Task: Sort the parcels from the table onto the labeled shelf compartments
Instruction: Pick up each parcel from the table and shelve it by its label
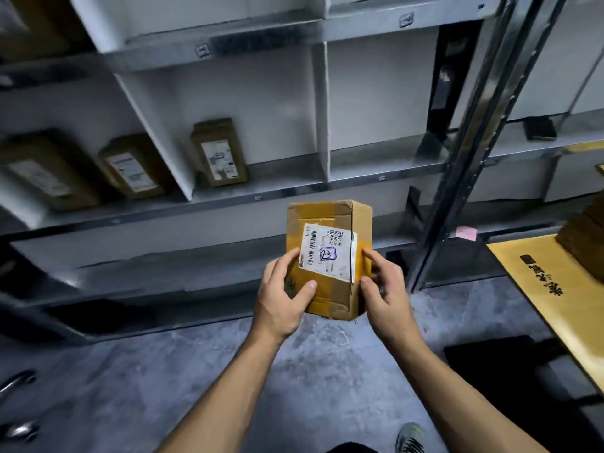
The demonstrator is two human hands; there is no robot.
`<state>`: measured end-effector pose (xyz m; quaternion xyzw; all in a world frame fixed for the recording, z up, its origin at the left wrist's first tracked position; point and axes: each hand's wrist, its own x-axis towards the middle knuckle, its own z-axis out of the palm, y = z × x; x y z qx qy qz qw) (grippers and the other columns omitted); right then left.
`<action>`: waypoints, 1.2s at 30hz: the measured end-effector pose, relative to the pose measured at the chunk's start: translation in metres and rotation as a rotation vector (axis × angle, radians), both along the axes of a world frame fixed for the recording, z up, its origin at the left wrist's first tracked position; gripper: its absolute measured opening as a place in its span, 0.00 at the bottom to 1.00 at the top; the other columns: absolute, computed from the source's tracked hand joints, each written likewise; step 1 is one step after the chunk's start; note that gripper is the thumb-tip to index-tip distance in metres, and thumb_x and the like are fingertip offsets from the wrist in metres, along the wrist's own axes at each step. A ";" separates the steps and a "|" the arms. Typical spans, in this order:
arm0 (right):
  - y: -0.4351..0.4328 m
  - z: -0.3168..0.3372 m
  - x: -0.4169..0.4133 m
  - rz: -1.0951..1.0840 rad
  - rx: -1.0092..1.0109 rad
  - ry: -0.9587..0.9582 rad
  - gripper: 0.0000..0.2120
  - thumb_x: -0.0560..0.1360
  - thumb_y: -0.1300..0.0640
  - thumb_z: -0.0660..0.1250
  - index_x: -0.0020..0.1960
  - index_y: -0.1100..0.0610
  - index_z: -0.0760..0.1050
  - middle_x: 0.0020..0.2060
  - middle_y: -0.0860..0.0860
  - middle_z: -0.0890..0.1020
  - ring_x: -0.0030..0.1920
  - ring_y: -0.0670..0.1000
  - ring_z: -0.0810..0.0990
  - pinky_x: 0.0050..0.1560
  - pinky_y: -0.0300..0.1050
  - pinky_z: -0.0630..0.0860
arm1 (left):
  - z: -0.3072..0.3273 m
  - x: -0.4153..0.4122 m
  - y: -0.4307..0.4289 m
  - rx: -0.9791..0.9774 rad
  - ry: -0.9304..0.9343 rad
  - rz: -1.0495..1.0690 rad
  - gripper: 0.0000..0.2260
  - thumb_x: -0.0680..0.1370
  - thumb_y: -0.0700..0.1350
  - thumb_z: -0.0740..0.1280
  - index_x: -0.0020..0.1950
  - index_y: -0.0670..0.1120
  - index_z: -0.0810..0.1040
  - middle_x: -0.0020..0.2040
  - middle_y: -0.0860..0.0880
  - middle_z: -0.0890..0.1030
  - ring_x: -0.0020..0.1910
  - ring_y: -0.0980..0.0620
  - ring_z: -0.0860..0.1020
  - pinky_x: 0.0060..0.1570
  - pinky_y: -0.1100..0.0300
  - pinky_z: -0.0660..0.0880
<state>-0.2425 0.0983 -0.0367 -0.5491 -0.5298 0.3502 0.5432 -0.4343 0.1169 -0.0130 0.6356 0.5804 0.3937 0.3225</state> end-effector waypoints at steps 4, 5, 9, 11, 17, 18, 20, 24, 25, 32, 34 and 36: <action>0.001 0.002 -0.037 0.056 -0.045 -0.081 0.20 0.77 0.46 0.60 0.68 0.34 0.66 0.60 0.44 0.74 0.61 0.33 0.69 0.59 0.23 0.63 | 0.001 -0.040 -0.014 0.044 0.078 0.083 0.26 0.75 0.46 0.73 0.72 0.55 0.69 0.64 0.54 0.69 0.60 0.59 0.70 0.51 0.81 0.63; 0.003 0.004 -0.043 0.076 -0.061 -0.107 0.21 0.77 0.43 0.60 0.70 0.36 0.67 0.61 0.45 0.75 0.61 0.30 0.68 0.59 0.22 0.63 | 0.000 -0.048 -0.016 0.057 0.093 0.102 0.26 0.75 0.46 0.73 0.72 0.54 0.69 0.63 0.54 0.69 0.59 0.60 0.69 0.51 0.82 0.62; 0.011 0.009 -0.061 0.249 -0.182 -0.059 0.32 0.72 0.34 0.65 0.74 0.36 0.66 0.66 0.44 0.75 0.61 0.34 0.75 0.65 0.42 0.73 | -0.001 -0.068 -0.020 0.091 0.128 0.178 0.26 0.75 0.46 0.72 0.72 0.53 0.70 0.64 0.54 0.68 0.59 0.59 0.69 0.48 0.84 0.62; 0.015 0.010 -0.066 0.320 -0.217 -0.038 0.36 0.70 0.34 0.70 0.75 0.35 0.62 0.68 0.42 0.75 0.65 0.40 0.75 0.66 0.49 0.74 | -0.001 -0.072 -0.018 0.089 0.132 0.177 0.26 0.75 0.46 0.72 0.72 0.53 0.70 0.65 0.53 0.67 0.60 0.58 0.69 0.47 0.84 0.63; 0.048 0.019 -0.076 0.211 -0.190 0.023 0.33 0.74 0.50 0.76 0.71 0.36 0.61 0.59 0.35 0.78 0.62 0.40 0.77 0.64 0.53 0.77 | 0.007 -0.071 0.009 0.107 0.182 0.067 0.29 0.76 0.48 0.72 0.74 0.57 0.66 0.68 0.54 0.62 0.61 0.61 0.66 0.52 0.83 0.62; 0.057 0.020 -0.076 0.195 -0.183 0.025 0.33 0.74 0.51 0.76 0.71 0.36 0.61 0.58 0.35 0.78 0.61 0.41 0.77 0.64 0.54 0.77 | 0.007 -0.071 0.017 0.110 0.188 0.062 0.29 0.76 0.47 0.72 0.74 0.56 0.65 0.68 0.54 0.62 0.60 0.63 0.65 0.52 0.84 0.61; 0.078 0.019 -0.077 0.173 -0.181 0.028 0.34 0.74 0.51 0.76 0.70 0.35 0.60 0.55 0.34 0.76 0.61 0.45 0.78 0.63 0.57 0.77 | 0.007 -0.070 0.035 0.112 0.205 0.056 0.29 0.76 0.47 0.71 0.75 0.56 0.65 0.68 0.54 0.62 0.59 0.64 0.65 0.53 0.83 0.60; 0.127 0.022 -0.076 0.157 -0.146 0.049 0.31 0.73 0.48 0.76 0.63 0.26 0.61 0.56 0.32 0.75 0.62 0.45 0.76 0.63 0.59 0.77 | 0.010 -0.069 0.082 0.122 0.223 0.041 0.29 0.76 0.48 0.71 0.75 0.57 0.64 0.70 0.54 0.62 0.62 0.62 0.66 0.60 0.73 0.64; 0.142 0.026 -0.076 0.148 -0.141 0.052 0.31 0.73 0.48 0.76 0.64 0.26 0.61 0.58 0.34 0.76 0.62 0.46 0.76 0.64 0.58 0.77 | 0.014 -0.069 0.097 0.129 0.234 0.036 0.30 0.76 0.49 0.71 0.75 0.57 0.63 0.70 0.54 0.62 0.64 0.62 0.66 0.63 0.70 0.65; 0.252 0.041 -0.063 0.140 -0.094 0.079 0.34 0.74 0.50 0.75 0.74 0.40 0.63 0.65 0.44 0.78 0.63 0.45 0.77 0.65 0.55 0.77 | 0.037 -0.062 0.198 0.182 0.217 0.074 0.30 0.77 0.47 0.70 0.76 0.55 0.61 0.71 0.55 0.66 0.67 0.58 0.68 0.67 0.57 0.68; 0.282 0.043 -0.059 0.147 -0.083 0.078 0.34 0.74 0.50 0.75 0.75 0.39 0.63 0.66 0.44 0.78 0.65 0.46 0.76 0.65 0.57 0.77 | 0.037 -0.064 0.221 0.174 0.237 0.112 0.29 0.77 0.47 0.69 0.76 0.54 0.62 0.71 0.54 0.66 0.68 0.56 0.68 0.68 0.53 0.69; 0.310 0.044 -0.056 0.158 -0.074 0.078 0.34 0.74 0.49 0.75 0.75 0.38 0.63 0.67 0.44 0.77 0.66 0.47 0.75 0.66 0.58 0.76 | 0.035 -0.067 0.238 0.169 0.264 0.123 0.28 0.78 0.47 0.69 0.76 0.54 0.63 0.72 0.54 0.66 0.68 0.56 0.68 0.68 0.53 0.69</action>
